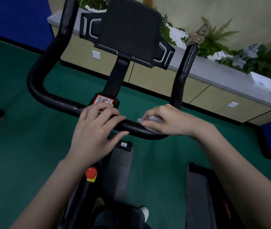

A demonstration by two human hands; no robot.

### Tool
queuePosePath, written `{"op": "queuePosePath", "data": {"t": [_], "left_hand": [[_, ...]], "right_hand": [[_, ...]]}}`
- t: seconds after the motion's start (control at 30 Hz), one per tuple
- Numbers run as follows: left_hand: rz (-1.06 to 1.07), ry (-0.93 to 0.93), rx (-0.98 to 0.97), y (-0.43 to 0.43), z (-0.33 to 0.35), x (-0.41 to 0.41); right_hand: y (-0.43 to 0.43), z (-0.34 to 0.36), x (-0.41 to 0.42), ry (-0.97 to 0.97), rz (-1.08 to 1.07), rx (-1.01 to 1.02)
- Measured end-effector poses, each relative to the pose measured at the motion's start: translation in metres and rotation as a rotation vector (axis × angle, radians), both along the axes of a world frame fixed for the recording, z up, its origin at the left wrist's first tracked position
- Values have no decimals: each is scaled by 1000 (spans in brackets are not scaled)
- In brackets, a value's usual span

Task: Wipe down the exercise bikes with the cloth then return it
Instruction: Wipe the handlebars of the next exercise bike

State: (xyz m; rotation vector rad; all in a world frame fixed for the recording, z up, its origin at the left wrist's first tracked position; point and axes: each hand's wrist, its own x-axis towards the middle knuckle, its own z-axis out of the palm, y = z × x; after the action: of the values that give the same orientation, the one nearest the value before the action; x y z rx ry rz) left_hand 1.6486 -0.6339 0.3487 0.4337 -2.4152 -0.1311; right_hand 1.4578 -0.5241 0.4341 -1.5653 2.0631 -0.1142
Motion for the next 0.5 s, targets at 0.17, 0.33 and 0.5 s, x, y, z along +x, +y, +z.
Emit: {"op": "queuePosePath", "data": {"t": [0.17, 0.33, 0.5], "left_hand": [[0, 8, -6, -1, 0, 0], [2, 0, -6, -1, 0, 0], [8, -14, -6, 0, 2, 0]], "right_hand": [[6, 6, -3, 83, 74, -41], [27, -1, -1, 348, 64, -194], [29, -10, 8, 258, -12, -248]]}}
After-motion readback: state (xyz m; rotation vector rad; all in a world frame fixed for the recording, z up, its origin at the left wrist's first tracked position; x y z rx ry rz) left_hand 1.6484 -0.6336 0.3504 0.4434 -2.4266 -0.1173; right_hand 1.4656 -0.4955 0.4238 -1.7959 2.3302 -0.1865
